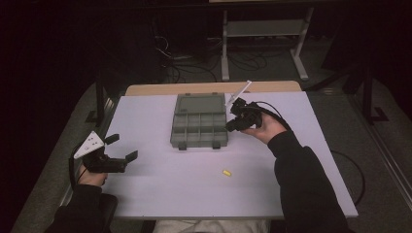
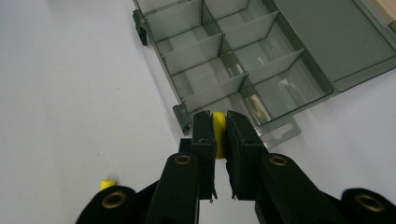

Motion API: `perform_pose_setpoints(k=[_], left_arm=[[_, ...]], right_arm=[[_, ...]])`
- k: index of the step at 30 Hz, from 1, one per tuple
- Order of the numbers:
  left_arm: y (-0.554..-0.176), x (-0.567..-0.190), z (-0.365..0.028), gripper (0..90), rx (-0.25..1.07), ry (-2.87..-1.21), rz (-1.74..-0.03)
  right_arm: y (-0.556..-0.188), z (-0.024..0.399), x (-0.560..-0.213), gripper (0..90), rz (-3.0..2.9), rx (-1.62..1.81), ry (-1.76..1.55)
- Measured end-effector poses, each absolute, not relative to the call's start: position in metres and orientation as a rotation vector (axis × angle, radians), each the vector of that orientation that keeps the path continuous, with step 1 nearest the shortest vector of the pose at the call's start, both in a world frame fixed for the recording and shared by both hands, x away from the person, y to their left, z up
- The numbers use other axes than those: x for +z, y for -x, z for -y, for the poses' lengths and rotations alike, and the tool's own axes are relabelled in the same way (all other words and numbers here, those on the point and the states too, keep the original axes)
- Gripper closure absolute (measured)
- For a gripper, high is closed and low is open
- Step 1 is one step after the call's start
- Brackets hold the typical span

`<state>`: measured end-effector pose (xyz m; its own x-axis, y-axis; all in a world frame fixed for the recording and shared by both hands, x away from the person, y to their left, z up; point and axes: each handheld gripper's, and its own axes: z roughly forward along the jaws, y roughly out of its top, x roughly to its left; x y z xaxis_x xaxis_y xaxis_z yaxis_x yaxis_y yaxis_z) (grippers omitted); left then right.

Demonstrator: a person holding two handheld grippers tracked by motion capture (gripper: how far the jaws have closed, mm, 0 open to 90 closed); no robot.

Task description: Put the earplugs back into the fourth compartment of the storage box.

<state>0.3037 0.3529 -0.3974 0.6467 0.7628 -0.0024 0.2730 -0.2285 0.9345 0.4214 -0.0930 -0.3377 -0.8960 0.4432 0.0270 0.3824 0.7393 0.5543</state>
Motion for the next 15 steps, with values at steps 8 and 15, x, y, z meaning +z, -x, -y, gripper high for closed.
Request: perform_pose_setpoints(k=[8,15], left_arm=[[-0.304,-0.398,-0.353,0.0,0.566,-1.79,-0.834],[-0.304,-0.398,-0.354,0.0,0.563,-1.789,-0.834]], right_arm=[[-0.44,0.078,-0.332,81.3,-2.842,0.831,-0.653],[-0.46,0.069,-0.337,81.3,-2.856,0.796,-0.666]])
